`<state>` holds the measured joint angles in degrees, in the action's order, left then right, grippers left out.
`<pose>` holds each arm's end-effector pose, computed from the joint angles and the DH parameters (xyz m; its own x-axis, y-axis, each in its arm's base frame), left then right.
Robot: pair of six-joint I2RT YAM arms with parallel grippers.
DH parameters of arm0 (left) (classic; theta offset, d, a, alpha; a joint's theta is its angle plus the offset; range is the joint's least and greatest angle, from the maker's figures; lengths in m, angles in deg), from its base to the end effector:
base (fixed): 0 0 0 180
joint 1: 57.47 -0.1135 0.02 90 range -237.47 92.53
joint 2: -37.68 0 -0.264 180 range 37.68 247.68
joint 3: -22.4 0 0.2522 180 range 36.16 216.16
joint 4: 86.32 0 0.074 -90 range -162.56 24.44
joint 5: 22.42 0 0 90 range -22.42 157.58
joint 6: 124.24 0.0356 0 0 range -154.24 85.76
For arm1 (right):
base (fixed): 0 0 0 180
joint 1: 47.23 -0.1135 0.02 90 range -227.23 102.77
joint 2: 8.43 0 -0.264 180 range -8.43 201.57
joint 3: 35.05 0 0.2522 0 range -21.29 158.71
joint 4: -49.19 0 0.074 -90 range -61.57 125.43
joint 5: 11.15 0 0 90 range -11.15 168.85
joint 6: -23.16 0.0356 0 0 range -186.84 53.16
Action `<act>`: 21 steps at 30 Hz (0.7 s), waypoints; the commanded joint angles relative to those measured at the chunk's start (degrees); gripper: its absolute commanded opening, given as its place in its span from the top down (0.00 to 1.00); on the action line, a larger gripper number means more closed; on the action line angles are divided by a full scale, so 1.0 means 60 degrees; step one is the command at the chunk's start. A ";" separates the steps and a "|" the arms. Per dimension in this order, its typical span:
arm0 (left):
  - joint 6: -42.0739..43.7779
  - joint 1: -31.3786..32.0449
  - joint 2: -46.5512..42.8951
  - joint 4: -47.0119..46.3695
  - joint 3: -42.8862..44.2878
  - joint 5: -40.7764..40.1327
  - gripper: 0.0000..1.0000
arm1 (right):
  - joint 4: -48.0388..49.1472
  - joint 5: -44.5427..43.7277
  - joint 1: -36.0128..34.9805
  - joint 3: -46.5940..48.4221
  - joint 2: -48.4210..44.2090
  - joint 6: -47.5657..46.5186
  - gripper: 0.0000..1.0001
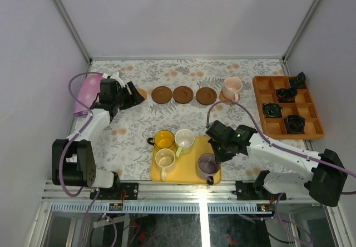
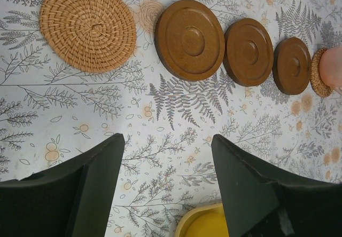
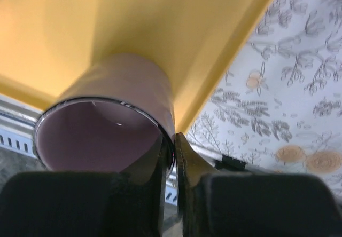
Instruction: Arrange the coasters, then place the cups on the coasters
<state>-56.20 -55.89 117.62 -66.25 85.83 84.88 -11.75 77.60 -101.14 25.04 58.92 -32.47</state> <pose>0.3020 -0.0189 0.2374 -0.6516 -0.3392 -0.6785 0.0230 0.8852 -0.4647 0.1239 0.1686 0.2235 -0.9048 -0.2831 -0.3180 -0.3541 0.9151 0.1929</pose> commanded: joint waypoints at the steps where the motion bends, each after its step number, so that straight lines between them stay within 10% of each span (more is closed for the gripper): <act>1: 0.0170 0.0065 -0.0226 -0.0103 0.0015 -0.0197 0.34 | 0.0539 -0.1049 -0.0079 0.0526 0.0568 -0.0027 0.92; 21: 0.0174 0.0062 -0.0471 -0.0095 -0.0031 -0.0176 0.34 | 0.0867 -0.4287 0.0014 0.1658 0.2863 -0.0367 0.91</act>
<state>-56.18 -55.89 116.58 -66.19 85.83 84.25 -8.08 59.52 -101.36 34.37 72.54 -32.84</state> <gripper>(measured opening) 0.665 0.096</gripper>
